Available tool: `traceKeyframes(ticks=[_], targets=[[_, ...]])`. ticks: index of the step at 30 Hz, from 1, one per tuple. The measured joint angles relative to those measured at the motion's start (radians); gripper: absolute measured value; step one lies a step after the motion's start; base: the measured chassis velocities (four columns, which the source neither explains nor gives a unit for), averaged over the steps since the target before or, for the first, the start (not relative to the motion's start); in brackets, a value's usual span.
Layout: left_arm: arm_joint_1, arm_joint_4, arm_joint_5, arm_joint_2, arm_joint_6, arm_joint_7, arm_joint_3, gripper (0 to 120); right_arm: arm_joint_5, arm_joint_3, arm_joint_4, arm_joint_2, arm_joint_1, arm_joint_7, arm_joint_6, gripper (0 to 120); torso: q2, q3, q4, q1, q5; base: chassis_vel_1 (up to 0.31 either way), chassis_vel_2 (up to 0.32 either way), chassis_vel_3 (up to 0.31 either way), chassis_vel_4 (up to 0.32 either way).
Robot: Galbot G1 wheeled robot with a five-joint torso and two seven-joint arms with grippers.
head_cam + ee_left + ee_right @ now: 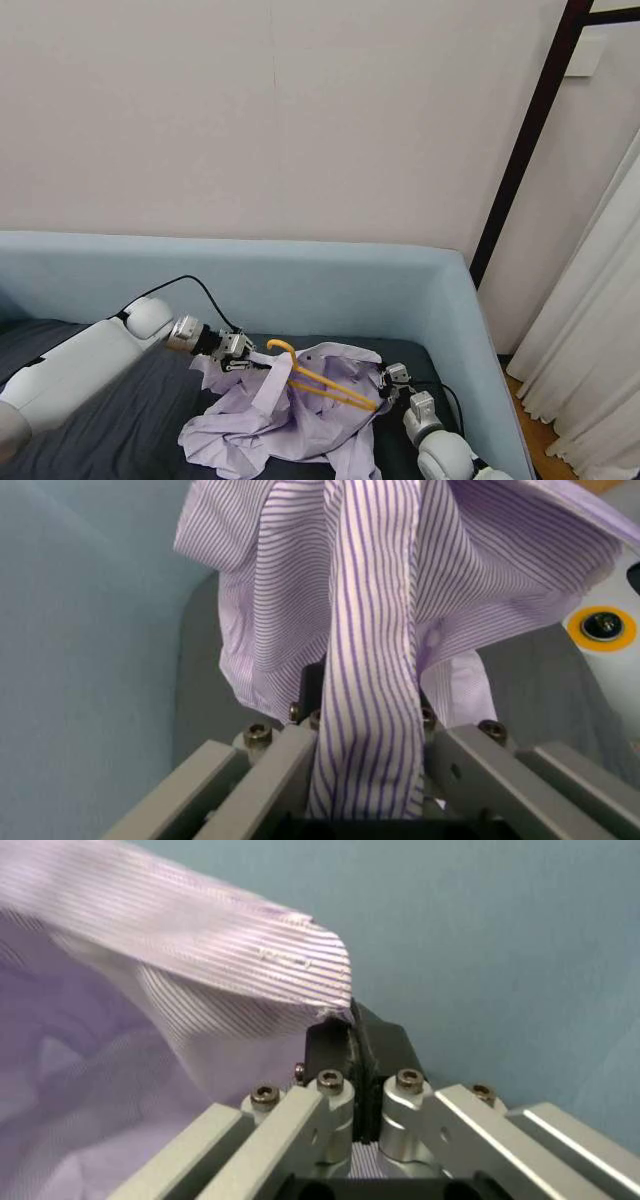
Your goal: Pick up the clothes from the sofa and hang them on the clothes hanger.
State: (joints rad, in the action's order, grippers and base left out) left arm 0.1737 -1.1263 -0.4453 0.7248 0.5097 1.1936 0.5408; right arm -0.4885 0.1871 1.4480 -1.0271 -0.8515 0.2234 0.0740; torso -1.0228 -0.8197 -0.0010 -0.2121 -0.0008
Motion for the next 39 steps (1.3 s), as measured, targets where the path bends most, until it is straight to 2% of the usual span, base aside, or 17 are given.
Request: traceKeyframes(ticks=[6, 12, 15, 20, 25, 31, 39], targets=[[0.003, 0.012, 0.023, -0.005, -0.001, -0.005, -0.018, 1, -0.008, 0.009, 0.077, 0.045, 0.001, 0.008, -0.013, 0, 0.0, 0.0, -0.0001, 0.0, 0.0002, 0.0, 0.0, 0.0, 0.0], [0.017, 0.042, 0.043, -0.003, -0.013, -0.042, -0.042, 1, -0.008, 0.002, 0.222, 0.137, -0.044, 0.032, -0.038, 0, 0.0, 0.0, -0.0002, 0.0, 0.0001, 0.0, 0.0, 0.0, 0.0], [0.016, 0.052, 0.027, -0.002, -0.027, -0.058, -0.051, 1, -0.012, -0.021, 0.299, 0.197, -0.066, 0.033, -0.061, 0, 0.0, 0.0, -0.0003, 0.0, 0.0001, 0.0, 0.0, 0.0, 0.0], [0.0, 0.05, -0.015, -0.008, -0.046, -0.06, -0.05, 1, -0.025, -0.041, 0.355, 0.248, -0.059, 0.037, -0.086, 0, 0.0, 0.0, -0.0004, 0.0, 0.0001, 0.0, 0.0, 0.0, 0.0], [-0.023, 0.047, -0.018, -0.014, -0.062, -0.06, -0.039, 1, -0.031, -0.047, 0.371, 0.259, -0.049, 0.043, -0.096, 0, 0.0, 0.0, -0.0001, 0.0, 0.0001, 0.0, 0.0, 0.0, 0.0], [-0.02, -0.005, 0.025, -0.037, -0.112, -0.073, -0.043, 1, -0.032, -0.07, 0.425, 0.266, -0.066, 0.049, -0.111, 0, 0.0, 0.0, -0.0001, 0.0, 0.0002, 0.0, 0.0, 0.0, 0.0], [-0.005, 0.022, 0.053, -0.043, -0.124, -0.107, -0.069, 1, -0.024, -0.097, 0.48, 0.289, -0.107, 0.043, -0.113, 0, 0.0, 0.0, -0.0002, 0.0, 0.0, 0.0, 0.0, 0.0, 0.0]])
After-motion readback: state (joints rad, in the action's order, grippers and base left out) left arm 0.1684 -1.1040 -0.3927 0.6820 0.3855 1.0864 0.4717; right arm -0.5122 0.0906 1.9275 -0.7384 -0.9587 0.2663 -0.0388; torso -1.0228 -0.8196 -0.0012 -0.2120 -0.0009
